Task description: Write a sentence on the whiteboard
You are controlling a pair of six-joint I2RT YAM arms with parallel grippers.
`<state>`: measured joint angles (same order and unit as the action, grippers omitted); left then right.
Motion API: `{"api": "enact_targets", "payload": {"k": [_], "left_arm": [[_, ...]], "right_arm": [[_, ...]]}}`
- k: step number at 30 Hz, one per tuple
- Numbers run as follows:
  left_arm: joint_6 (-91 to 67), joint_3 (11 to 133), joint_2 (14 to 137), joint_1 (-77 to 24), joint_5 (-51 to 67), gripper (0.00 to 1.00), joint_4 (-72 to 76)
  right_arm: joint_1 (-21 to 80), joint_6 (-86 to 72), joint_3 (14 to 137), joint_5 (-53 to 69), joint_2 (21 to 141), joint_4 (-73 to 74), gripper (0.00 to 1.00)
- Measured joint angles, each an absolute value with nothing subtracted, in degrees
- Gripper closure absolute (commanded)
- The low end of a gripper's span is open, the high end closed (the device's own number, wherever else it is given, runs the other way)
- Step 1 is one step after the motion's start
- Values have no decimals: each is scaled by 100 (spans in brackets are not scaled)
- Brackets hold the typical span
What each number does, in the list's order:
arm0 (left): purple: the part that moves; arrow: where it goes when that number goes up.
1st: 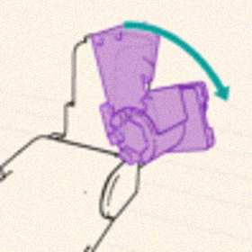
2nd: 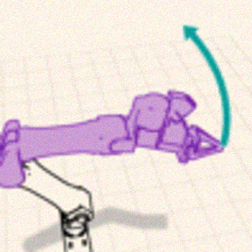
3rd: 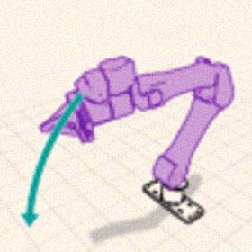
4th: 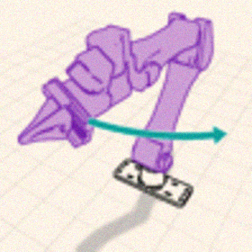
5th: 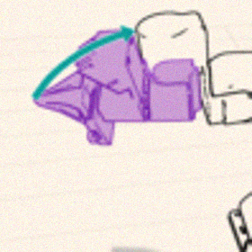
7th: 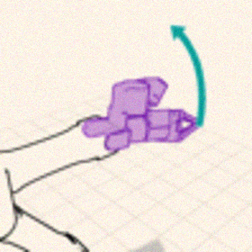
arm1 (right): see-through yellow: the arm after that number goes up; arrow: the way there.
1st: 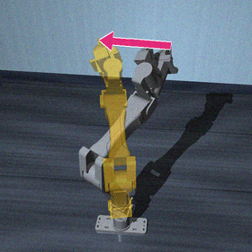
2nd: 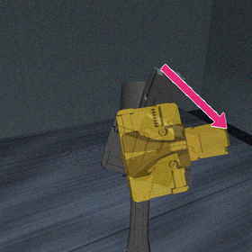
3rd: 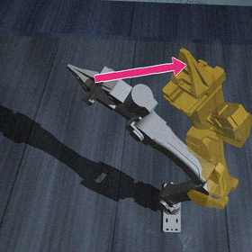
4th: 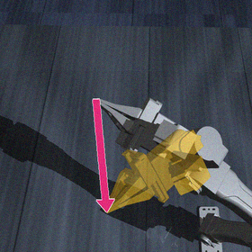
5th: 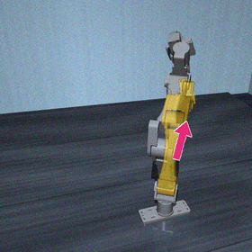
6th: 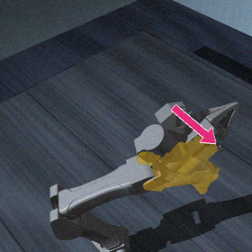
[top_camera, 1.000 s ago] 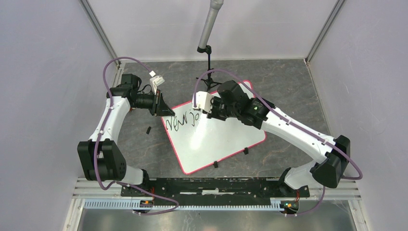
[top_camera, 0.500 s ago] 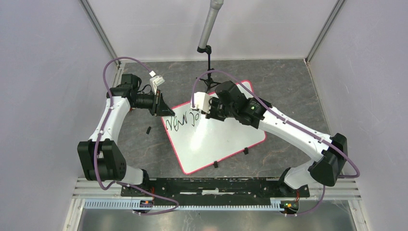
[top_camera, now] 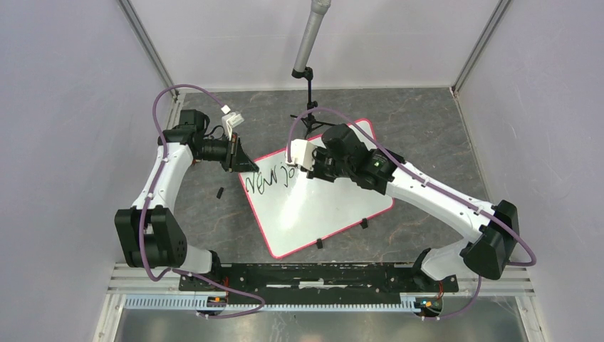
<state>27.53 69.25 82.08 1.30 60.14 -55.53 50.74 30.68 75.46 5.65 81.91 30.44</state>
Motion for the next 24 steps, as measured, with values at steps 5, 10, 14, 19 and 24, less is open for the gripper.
{"api": "enact_targets", "payload": {"k": [5,10,14,19,24], "left_arm": [[2753,6925,8208,130,6016,97,-5553],[2753,6925,8208,130,6016,97,-5551],[2753,6925,8208,130,6016,98,-5553],[2753,6925,8208,130,6016,98,-5551],[2753,6925,8208,130,6016,97,-5551]], "right_arm": [[5072,3070,7472,565,8134,3057,100],[5072,3070,7481,541,8134,3059,100],[5039,3072,7581,473,8160,3109,100],[4954,3070,7714,360,8213,3081,100],[4950,3072,7714,364,8217,3085,100]]}}
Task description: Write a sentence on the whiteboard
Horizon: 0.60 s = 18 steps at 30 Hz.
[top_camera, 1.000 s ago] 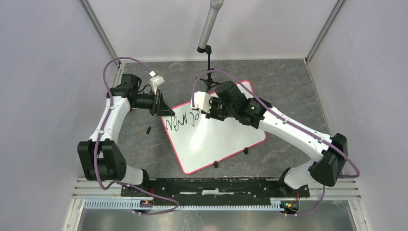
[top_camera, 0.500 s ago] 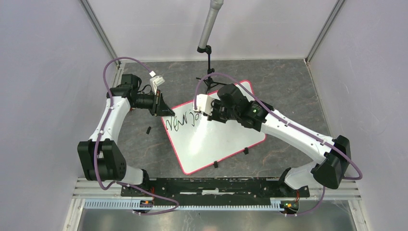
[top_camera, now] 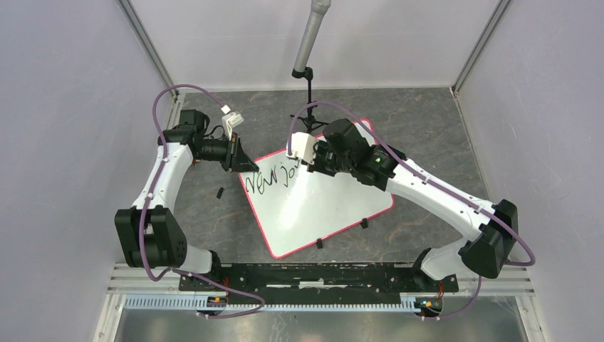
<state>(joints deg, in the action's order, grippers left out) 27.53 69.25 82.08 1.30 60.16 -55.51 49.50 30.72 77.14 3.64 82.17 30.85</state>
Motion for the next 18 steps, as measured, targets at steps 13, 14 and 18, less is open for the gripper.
{"api": "enact_targets", "payload": {"k": [13,14,18], "left_arm": [[2753,6923,8208,130,6014,98,-5553],[2753,6925,8208,130,6014,97,-5553],[2753,6923,8208,130,6016,97,-5553]], "right_arm": [[4958,2969,7271,681,7983,3089,100],[4980,2963,7242,703,7968,3092,100],[5120,2954,7172,770,7961,3140,100]]}}
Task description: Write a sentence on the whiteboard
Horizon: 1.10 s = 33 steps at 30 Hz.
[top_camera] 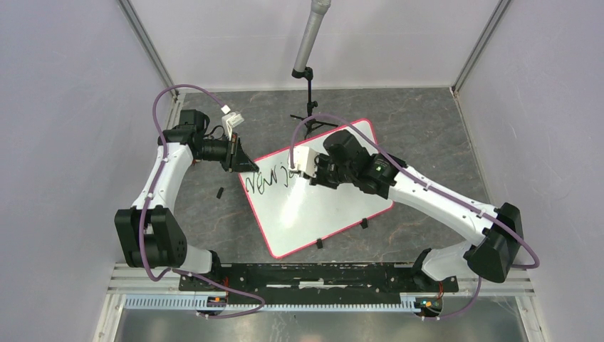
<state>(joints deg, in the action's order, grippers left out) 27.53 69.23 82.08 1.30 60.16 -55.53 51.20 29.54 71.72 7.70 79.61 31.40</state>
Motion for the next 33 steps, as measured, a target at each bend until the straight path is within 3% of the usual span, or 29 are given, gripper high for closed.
{"api": "enact_targets", "payload": {"k": [11,33], "left_arm": [[2753,6925,8208,130,6016,97,-5555],[2753,6923,8208,130,6016,98,-5555]], "right_arm": [[5341,2939,7544,869,8256,3374,100],[4799,2943,7592,401,7975,3385,100]]}}
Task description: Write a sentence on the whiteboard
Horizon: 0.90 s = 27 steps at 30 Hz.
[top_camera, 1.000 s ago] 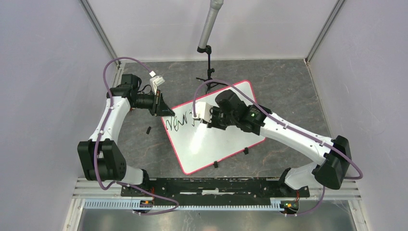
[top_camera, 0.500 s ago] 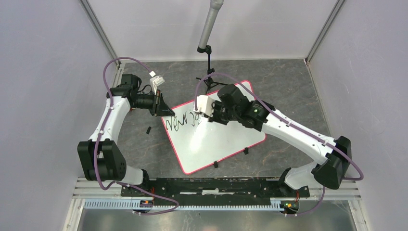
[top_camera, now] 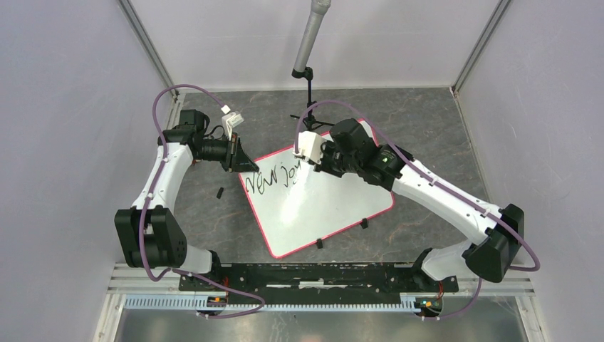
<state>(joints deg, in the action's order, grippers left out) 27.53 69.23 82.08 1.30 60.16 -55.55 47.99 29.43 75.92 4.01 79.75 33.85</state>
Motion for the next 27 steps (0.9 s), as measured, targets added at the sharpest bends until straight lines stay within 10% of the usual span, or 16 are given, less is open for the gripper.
{"api": "enact_targets", "payload": {"k": [27], "left_arm": [[2753,6923,8208,128,6014,98,-5555]], "right_arm": [[4801,3118,7535,683,8060,3461,100]]}}
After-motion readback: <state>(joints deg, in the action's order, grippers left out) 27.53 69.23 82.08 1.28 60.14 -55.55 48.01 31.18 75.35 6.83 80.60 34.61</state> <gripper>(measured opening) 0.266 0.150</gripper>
